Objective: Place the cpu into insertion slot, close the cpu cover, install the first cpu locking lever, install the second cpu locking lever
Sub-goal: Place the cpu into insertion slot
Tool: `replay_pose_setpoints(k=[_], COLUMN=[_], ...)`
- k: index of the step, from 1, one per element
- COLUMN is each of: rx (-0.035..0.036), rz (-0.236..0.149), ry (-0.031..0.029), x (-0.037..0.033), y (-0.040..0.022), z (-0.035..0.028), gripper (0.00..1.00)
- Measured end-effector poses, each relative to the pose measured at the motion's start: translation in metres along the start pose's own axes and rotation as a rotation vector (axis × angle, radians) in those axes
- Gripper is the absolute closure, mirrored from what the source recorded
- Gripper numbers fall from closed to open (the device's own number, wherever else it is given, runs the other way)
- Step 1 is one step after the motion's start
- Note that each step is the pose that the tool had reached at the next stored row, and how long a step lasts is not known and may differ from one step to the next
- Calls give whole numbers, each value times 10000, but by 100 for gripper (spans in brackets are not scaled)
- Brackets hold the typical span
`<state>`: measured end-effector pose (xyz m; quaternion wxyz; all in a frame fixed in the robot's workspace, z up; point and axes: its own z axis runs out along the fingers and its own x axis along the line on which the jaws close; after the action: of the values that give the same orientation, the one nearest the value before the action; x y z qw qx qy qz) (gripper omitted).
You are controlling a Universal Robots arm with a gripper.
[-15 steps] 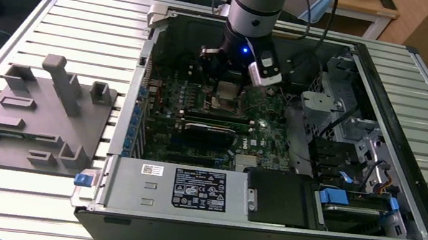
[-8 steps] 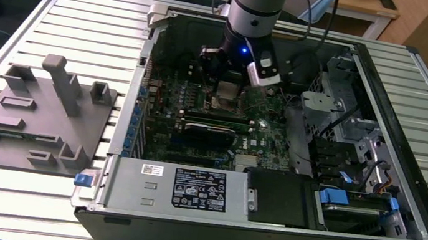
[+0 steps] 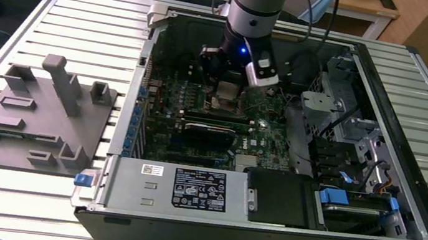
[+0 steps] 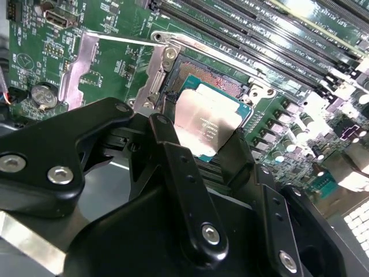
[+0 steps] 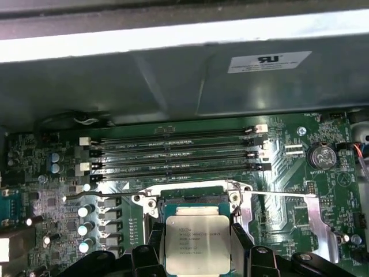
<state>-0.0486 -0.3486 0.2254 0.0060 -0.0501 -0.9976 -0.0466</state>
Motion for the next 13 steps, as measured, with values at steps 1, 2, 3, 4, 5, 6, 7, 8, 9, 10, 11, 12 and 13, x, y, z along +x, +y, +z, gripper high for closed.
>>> replay_pose_setpoints(k=[1, 2, 3, 4, 5, 6, 7, 8, 9, 10, 11, 12, 13], rx=[-2, -4, -6, -8, -10, -12, -14, -16, -17, -19, -21, -22, -24], rz=[123, 264, 401, 525, 640, 760, 867, 973, 1077, 1176, 1272, 1363, 1449], ry=[-11, -24, -37, -48, -59, -70, -80, -90, -100, -109, -118, -126, -134], x=[0, 0, 0, 0, 0, 0, 0, 0, 0, 0, 0, 0, 0], y=[0, 0, 0, 0, 0, -1, -1, -1, -1, -1, -1, -1, -1], z=[1, 2, 3, 4, 5, 6, 7, 8, 9, 9, 10, 10, 11], gripper=[46, 46, 46, 46, 46, 46, 46, 46, 46, 46, 46, 46, 46])
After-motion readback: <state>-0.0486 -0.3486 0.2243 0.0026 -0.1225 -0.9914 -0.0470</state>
